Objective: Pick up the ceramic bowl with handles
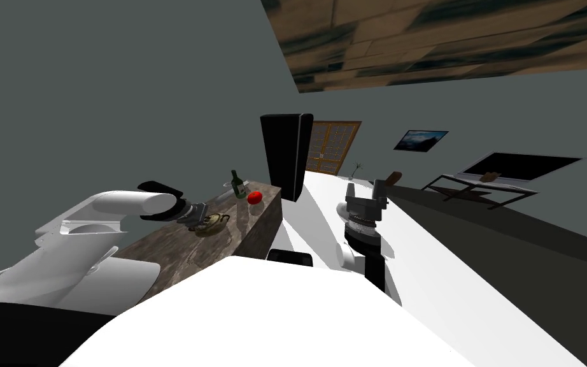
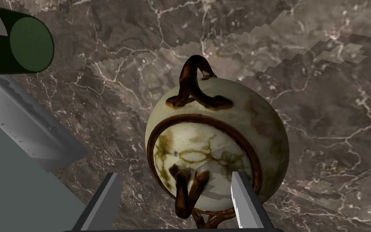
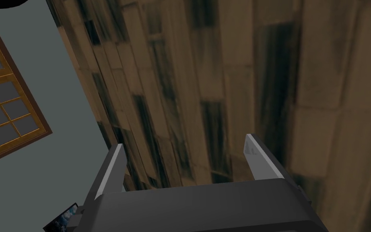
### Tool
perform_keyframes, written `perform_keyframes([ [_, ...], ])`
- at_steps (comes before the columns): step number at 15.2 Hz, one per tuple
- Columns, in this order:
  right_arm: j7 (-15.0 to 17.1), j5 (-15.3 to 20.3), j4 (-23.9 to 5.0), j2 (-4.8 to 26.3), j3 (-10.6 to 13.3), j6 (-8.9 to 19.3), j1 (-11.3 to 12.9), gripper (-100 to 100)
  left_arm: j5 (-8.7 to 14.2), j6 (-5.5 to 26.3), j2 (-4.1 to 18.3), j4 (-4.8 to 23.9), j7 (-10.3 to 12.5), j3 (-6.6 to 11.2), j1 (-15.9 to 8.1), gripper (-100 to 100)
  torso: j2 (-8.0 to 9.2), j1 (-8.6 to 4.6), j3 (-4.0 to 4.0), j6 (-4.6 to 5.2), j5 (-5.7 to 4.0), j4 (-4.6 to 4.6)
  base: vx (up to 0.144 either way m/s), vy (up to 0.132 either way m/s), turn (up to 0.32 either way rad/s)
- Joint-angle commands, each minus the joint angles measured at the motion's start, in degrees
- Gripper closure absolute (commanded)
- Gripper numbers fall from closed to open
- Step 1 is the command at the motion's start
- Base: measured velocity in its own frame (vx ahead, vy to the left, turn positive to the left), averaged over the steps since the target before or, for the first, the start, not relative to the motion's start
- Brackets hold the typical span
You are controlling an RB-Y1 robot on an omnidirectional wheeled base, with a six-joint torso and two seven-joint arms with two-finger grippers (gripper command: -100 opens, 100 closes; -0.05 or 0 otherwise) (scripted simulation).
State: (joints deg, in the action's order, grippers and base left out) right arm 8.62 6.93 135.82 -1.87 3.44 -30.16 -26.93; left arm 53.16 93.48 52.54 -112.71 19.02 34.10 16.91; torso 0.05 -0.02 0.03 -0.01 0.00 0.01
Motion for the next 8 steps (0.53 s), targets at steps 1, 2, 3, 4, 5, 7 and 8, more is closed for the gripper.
perform_keyframes([
  [1,0.00,0.00,0.00,0.00,0.00,0.00,0.00,0,0.00,0.00,0.00,0.00,0.00,0.00,0.00,100,0.00,0.00,0.00,0.00,0.00,0.00,0.000,0.000,0.000],
  [2,0.00,0.00,0.00,0.00,0.00,0.00,0.00,0,0.00,0.00,0.00,0.00,0.00,0.00,0.00,100,-0.01,0.01,-0.01,0.00,0.00,0.00,0.000,0.000,0.000],
  [3,0.00,0.00,0.00,0.00,0.00,0.00,0.00,0,0.01,0.03,-0.01,0.00,0.00,-0.02,0.02,100,-0.04,0.03,-0.02,0.01,0.00,0.00,0.000,0.000,0.000],
  [4,0.00,0.00,0.00,0.00,0.00,0.00,0.00,0,0.01,0.03,-0.01,0.00,-0.01,-0.02,0.01,100,-0.04,0.03,-0.02,0.00,0.00,0.00,0.000,0.000,0.000],
  [5,0.00,0.00,0.00,0.00,0.00,0.00,0.00,0,1.37,1.90,0.74,-1.92,0.94,1.11,0.15,100,-0.04,0.02,-0.01,0.00,-0.02,0.01,0.011,0.005,0.077],
  [7,0.00,0.00,0.00,0.00,0.00,0.00,-0.01,0,2.15,3.01,1.16,-3.08,1.53,1.73,0.23,100,-0.04,-0.03,0.01,-0.05,-0.11,0.05,0.023,0.012,0.090],
  [8,0.00,0.00,0.00,0.00,0.00,0.00,-0.01,0,1.56,2.05,0.74,-2.33,1.01,1.28,0.34,100,-0.04,-0.04,0.01,-0.04,-0.14,0.06,0.015,0.010,0.025],
])
